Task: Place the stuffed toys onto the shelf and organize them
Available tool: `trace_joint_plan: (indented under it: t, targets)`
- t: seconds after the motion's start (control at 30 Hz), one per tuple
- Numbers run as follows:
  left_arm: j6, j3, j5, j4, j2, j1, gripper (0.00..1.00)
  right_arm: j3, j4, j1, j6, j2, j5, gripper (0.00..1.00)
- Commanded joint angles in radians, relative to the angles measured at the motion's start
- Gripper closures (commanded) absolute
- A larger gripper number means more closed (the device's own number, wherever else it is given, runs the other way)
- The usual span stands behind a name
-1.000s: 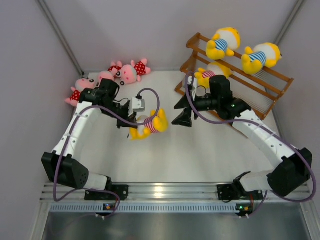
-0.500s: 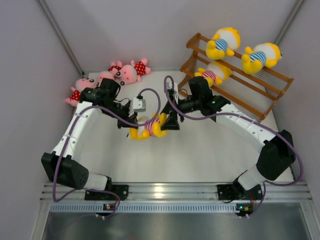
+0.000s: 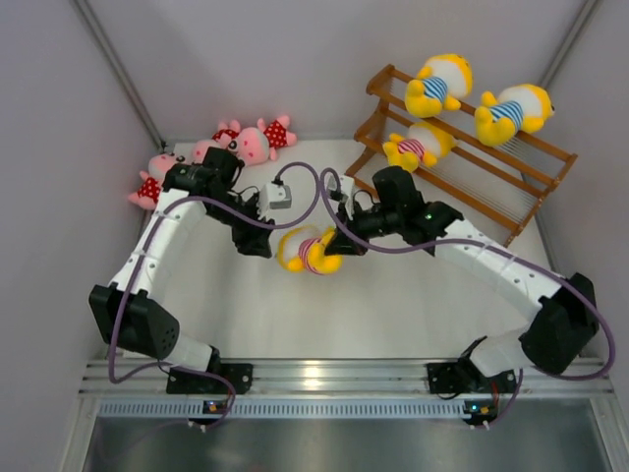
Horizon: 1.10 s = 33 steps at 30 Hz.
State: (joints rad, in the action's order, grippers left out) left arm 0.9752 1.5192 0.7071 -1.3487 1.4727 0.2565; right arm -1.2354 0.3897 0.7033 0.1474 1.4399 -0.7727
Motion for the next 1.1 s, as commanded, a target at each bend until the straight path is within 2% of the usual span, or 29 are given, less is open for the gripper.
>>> trace_joint_plan:
  t: [0.0,0.2,0.43,0.9,0.97,1.07]
  targets:
    - [-0.122,0.056,-0.05,-0.023,0.035,-0.002,0.4,0.033,0.093,0.007,-0.002,-0.168,0.356,1.0]
    - [-0.17,0.065,-0.077,-0.003,0.057,-0.003,0.39,0.044,0.242,-0.1,-0.042,-0.325,0.718,1.0]
    - [-0.176,0.071,-0.083,-0.003,0.063,-0.003,0.39,0.054,0.282,-0.208,-0.023,-0.398,0.944,1.0]
    - [-0.175,0.07,-0.095,-0.003,0.054,-0.003,0.39,0.092,0.134,-0.238,-0.028,-0.533,1.219,1.0]
    - [-0.175,0.072,-0.09,-0.004,0.058,-0.003,0.39,0.143,0.097,-0.238,-0.017,-0.556,1.254,1.0]
    - [-0.178,0.078,-0.089,-0.004,0.06,-0.003,0.39,0.259,-0.046,-0.249,0.02,-0.598,1.294,1.0]
